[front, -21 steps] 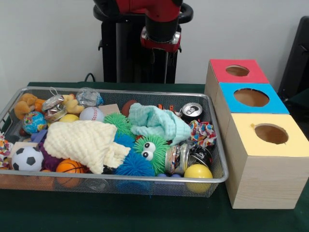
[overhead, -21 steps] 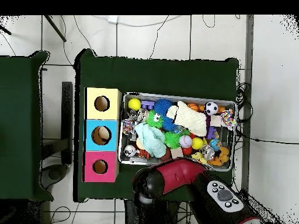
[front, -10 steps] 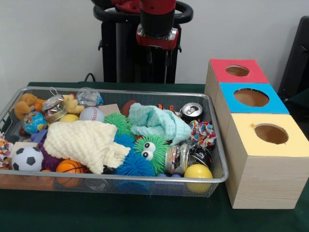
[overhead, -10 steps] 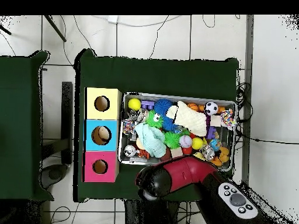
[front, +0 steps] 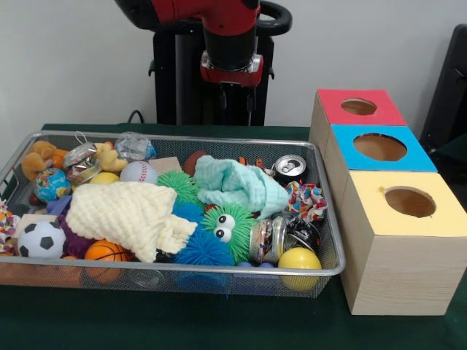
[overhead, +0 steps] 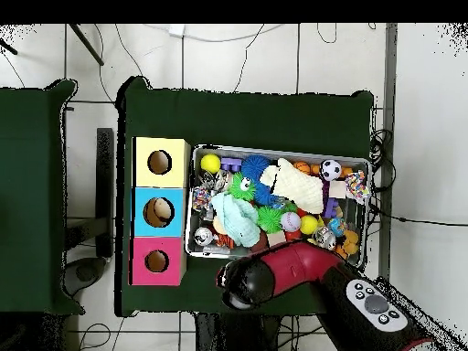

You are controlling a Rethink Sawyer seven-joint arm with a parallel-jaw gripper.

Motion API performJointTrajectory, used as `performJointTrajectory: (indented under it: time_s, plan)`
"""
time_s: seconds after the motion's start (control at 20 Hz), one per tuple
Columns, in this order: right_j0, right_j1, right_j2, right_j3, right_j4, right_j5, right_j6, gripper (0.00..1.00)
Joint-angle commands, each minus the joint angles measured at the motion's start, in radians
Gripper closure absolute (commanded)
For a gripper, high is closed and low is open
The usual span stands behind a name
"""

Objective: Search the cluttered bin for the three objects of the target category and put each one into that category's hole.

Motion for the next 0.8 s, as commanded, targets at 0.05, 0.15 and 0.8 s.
performJointTrajectory:
  time_s: [0.05,0.15,0.8]
  plan:
    - [-0.036,-0.083,0.13,-0.176,0.003,0.02,-0.271,0.0]
    - [-0.058,-0.142,0.18,-0.187,0.031,0.043,-0.31,0.0]
    - [-0.045,-0.17,0.221,-0.256,0.1,0.166,-0.279,0.0]
